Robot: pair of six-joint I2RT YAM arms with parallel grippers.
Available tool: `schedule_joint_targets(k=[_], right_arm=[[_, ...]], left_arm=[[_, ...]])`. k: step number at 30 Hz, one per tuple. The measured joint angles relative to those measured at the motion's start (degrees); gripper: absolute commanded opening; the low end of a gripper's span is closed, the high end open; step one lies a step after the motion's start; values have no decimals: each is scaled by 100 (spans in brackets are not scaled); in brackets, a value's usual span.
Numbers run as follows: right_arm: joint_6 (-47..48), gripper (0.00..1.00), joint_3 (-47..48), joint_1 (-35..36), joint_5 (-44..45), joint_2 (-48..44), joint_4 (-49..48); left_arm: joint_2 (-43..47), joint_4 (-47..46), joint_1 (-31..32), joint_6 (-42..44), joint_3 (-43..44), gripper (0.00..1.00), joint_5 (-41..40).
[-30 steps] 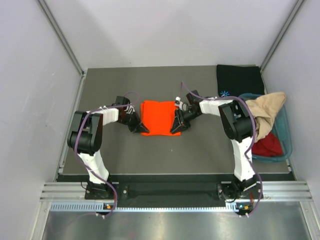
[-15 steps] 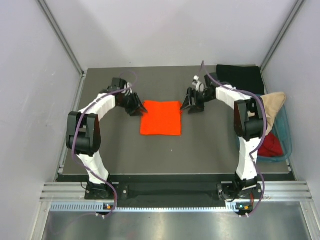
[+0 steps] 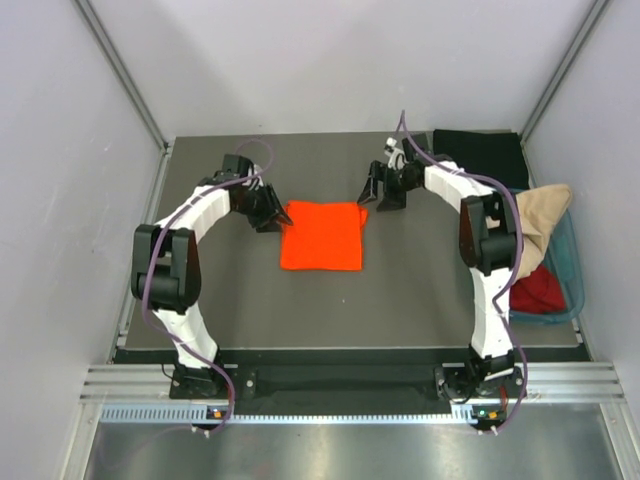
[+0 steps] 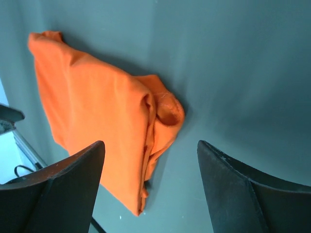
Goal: Fold and stack the t-shirts
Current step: Fold the tshirt, then neatly place the folded tshirt to the corner
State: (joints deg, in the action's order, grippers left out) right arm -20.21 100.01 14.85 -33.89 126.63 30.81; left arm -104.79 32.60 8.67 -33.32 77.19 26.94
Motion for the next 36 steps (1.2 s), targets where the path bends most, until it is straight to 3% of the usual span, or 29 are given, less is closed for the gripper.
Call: schedule_joint_targets(k=[12,21,25,27,28,31,36], right_arm=[[-337,77,-695,125,-136,-35,-868],[-343,69,-704,323,-192,22,-1019],[-354,53,-778,560,-153,59,-1294],[-376,38,-778,656,-114,129,-1440],[-393,23,-778,691,-109,179,-1528],[-435,0,-767,717,-107,321,-1676],[-295,0,-638,717,-28,339,-1499]], left_arm=[[658,190,0,9,-387,45,-66],[1084,387,-24,9,-627,45,-90],[1189,466,-90,11,-627,45,-92],[1231,516,-133,11,-627,45,-90],[1248,538,-153,11,-627,45,-90],[1283,601,-192,26,-627,45,-98],[1366,697,-227,26,-669,45,-144]])
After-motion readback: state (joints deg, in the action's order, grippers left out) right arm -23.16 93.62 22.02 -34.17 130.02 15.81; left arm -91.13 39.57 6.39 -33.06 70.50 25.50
